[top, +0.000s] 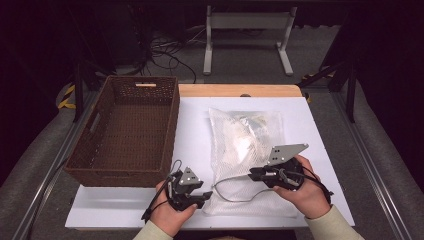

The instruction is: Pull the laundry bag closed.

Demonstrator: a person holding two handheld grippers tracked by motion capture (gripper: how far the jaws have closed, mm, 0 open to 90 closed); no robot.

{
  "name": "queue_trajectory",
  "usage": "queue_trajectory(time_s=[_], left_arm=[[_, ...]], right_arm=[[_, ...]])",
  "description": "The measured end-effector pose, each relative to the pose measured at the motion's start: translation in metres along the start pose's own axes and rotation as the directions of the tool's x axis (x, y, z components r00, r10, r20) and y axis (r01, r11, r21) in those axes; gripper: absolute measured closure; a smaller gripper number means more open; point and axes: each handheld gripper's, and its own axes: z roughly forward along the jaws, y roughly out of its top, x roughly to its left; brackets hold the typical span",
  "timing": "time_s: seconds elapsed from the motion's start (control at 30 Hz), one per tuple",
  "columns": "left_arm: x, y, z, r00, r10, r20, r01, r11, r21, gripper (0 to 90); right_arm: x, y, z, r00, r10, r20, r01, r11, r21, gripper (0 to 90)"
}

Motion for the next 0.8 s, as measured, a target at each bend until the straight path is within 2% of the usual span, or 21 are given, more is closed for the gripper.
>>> queue_trajectory(time_s=[0.17,0.2,0.4,0.43,0.47,0.57,0.6,0.67,0.7,0.73,0.8], left_arm=[[-0.005,0.003,0.012,0.9999,0.011,-0.012,-0.010,0.9991,0.040,47.0],[-0.007,0.003,0.016,0.9991,0.029,-0.032,-0.027,0.9974,0.066,46.2],[-0.012,0.003,0.020,0.9962,0.056,-0.067,-0.051,0.9961,0.072,44.2],[-0.015,0.003,0.021,0.9931,0.076,-0.089,-0.069,0.9946,0.077,44.8],[-0.018,0.003,0.021,0.9917,0.073,-0.106,-0.065,0.9952,0.074,45.9],[-0.022,0.002,0.020,0.9913,0.074,-0.109,-0.066,0.9951,0.073,55.3],[-0.023,0.001,0.018,0.9936,0.070,-0.088,-0.063,0.9949,0.078,68.5],[-0.022,0.001,0.017,0.9928,0.079,-0.090,-0.072,0.9938,0.085,82.7],[-0.022,0.001,0.016,0.9947,0.066,-0.079,-0.058,0.9937,0.096,82.7],[-0.022,0.001,0.015,0.9946,0.072,-0.075,-0.064,0.9931,0.098,89.3],[-0.023,0.000,0.014,0.9943,0.075,-0.075,-0.067,0.9918,0.109,89.6]], right_arm=[[0.000,-0.001,0.000,1.0000,0.004,0.000,-0.004,1.000,0.000,77.7],[0.000,-0.001,-0.001,1.0000,0.003,0.000,-0.003,1.000,0.000,77.6],[0.001,-0.001,-0.001,1.0000,0.006,-0.002,-0.006,1.000,-0.004,77.3],[0.001,-0.001,-0.001,1.0000,0.006,-0.002,-0.006,1.000,-0.005,77.2],[0.001,0.000,-0.001,1.0000,0.005,-0.003,-0.005,1.000,-0.005,77.1],[0.002,0.000,-0.001,1.0000,0.001,-0.003,-0.001,1.000,-0.006,77.1],[0.002,0.000,-0.001,1.0000,0.000,-0.006,0.000,1.000,-0.006,77.0],[0.002,0.000,-0.001,1.0000,-0.001,-0.006,0.001,1.000,-0.007,77.0],[0.002,0.000,0.000,1.0000,-0.001,-0.007,0.001,1.000,-0.007,77.0],[0.002,0.000,0.001,0.9999,-0.005,-0.009,0.005,1.000,-0.003,77.0],[0.003,0.001,0.001,0.9999,-0.006,-0.010,0.006,1.000,-0.001,77.0]])
